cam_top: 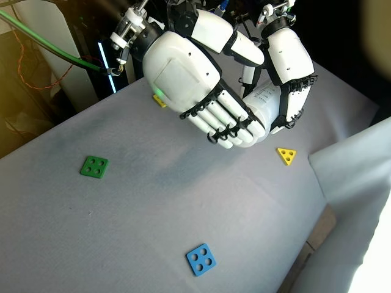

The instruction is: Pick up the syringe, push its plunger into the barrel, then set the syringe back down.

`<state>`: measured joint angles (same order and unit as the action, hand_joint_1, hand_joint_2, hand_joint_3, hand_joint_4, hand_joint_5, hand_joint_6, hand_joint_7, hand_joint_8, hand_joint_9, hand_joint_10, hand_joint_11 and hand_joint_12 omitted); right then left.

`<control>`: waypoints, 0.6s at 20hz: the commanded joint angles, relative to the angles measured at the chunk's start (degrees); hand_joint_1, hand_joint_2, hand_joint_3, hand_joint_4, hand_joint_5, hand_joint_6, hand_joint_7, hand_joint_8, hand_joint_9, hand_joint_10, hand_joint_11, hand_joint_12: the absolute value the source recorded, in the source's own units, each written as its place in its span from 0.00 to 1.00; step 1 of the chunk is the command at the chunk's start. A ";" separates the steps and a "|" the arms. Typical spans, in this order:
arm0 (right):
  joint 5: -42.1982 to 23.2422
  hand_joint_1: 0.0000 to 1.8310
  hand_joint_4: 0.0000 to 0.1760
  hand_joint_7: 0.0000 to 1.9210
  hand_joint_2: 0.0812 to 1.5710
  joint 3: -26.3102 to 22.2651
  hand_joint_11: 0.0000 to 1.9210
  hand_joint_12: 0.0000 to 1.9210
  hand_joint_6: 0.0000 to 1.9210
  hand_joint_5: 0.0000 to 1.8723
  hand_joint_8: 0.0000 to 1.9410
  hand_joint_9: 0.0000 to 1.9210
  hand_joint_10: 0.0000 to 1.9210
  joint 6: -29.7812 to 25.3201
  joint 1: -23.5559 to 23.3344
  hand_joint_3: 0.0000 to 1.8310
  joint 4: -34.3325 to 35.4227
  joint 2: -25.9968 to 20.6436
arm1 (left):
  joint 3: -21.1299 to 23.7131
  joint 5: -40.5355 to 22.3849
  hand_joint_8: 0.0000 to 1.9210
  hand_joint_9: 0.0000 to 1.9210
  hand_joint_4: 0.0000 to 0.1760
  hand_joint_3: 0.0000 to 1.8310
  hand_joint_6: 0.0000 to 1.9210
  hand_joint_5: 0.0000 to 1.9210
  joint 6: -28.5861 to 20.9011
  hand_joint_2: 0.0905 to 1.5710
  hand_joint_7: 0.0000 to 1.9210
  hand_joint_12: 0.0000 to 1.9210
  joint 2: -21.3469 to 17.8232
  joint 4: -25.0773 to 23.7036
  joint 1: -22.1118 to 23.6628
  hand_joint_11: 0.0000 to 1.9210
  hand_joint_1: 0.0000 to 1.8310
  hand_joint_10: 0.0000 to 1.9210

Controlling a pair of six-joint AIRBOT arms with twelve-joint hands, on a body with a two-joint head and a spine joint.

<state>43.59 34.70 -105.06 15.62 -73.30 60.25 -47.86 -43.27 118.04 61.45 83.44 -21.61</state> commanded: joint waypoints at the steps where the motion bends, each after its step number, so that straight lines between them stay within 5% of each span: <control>1: -13.24 0.00 0.00 0.02 0.81 -1.60 0.00 0.00 0.00 0.03 0.00 0.00 0.00 -0.09 -0.49 0.00 -1.22 2.05 | 0.23 0.43 0.49 0.51 0.00 0.00 0.51 0.45 -2.85 0.69 0.53 0.20 0.45 -6.57 1.81 0.54 0.75 0.58; 6: -12.68 0.00 0.00 0.02 0.81 -1.59 0.00 0.00 0.00 0.03 0.00 0.00 0.00 -0.25 -0.50 0.00 -1.22 1.13 | 0.24 0.41 0.48 0.51 0.00 0.00 0.52 0.45 -2.85 0.69 0.53 0.20 0.54 -6.58 1.80 0.54 0.75 0.58; 12: -12.69 0.00 0.00 0.02 0.81 -1.41 0.00 0.00 0.00 0.03 0.00 0.00 0.00 -0.70 -2.46 0.00 -1.22 -6.48 | 0.17 0.41 0.46 0.51 0.00 0.00 0.51 0.46 -2.95 0.68 0.54 0.21 0.94 -6.63 1.70 0.54 0.76 0.57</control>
<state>36.47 33.95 -105.41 14.11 -72.34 52.95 -47.86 -42.41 116.25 62.00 82.13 -21.34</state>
